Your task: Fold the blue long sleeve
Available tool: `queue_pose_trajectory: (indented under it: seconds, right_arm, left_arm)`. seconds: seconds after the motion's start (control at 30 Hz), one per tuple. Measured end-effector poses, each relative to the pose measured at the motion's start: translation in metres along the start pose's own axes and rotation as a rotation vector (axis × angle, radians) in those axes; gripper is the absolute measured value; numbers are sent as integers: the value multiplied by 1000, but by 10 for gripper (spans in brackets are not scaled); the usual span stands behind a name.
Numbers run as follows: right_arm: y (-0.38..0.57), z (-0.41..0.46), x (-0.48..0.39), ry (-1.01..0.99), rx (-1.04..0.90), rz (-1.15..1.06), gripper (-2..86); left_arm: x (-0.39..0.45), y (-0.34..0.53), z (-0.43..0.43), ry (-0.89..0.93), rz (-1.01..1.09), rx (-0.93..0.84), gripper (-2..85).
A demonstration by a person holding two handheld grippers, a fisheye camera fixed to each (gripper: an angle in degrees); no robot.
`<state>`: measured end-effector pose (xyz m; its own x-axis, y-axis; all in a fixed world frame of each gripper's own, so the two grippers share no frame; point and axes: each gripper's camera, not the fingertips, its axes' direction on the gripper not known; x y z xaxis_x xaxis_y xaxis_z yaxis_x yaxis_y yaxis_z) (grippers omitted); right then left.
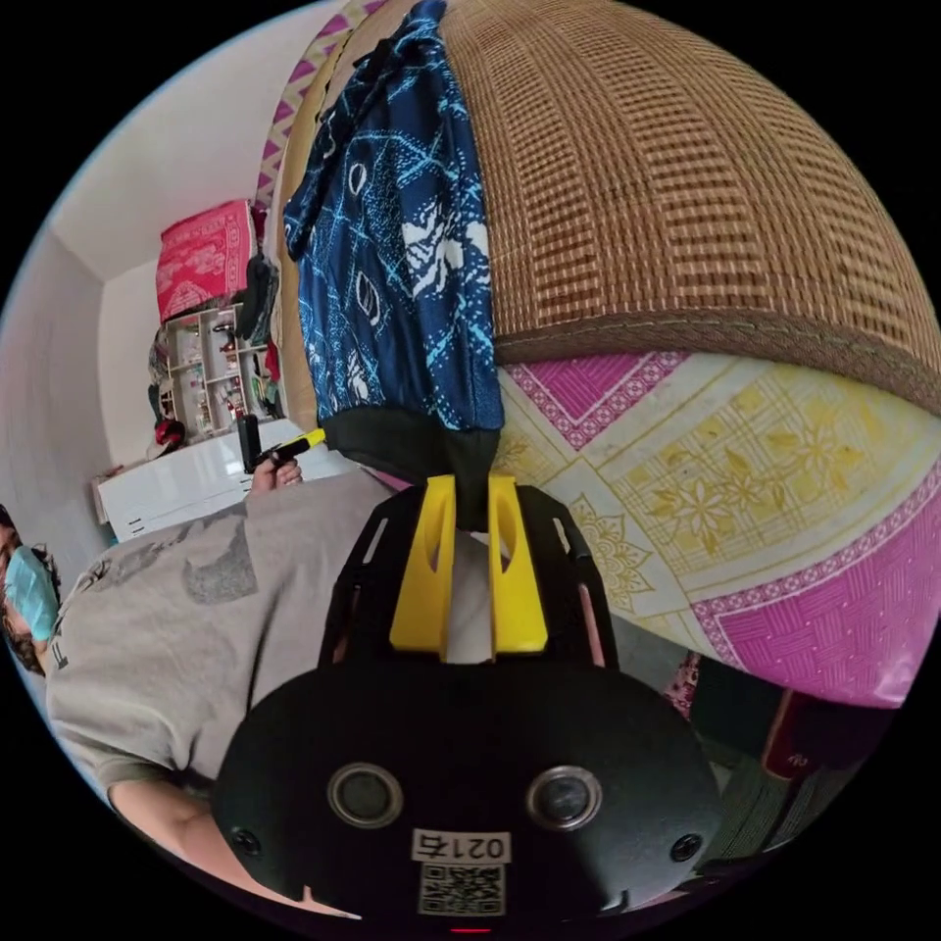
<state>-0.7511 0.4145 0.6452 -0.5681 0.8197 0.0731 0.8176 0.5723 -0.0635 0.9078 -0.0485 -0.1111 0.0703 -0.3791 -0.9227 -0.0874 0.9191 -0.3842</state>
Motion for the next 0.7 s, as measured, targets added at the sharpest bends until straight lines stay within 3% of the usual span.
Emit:
queue_pose_trajectory:
  seconds: [0.2,0.4,0.7]
  right_arm:
    - [3,-4,32,-179,40,68,15]
    - [13,-14,45,-294,67,52,3]
    - [15,-52,16,-514,78,-26,-6]
  left_arm:
    - [-23,3,-9,7,-92,25,4]
    - [-22,19,-39,20,-133,86,-9]
    - [26,-5,-145,39,-19,50,-10]
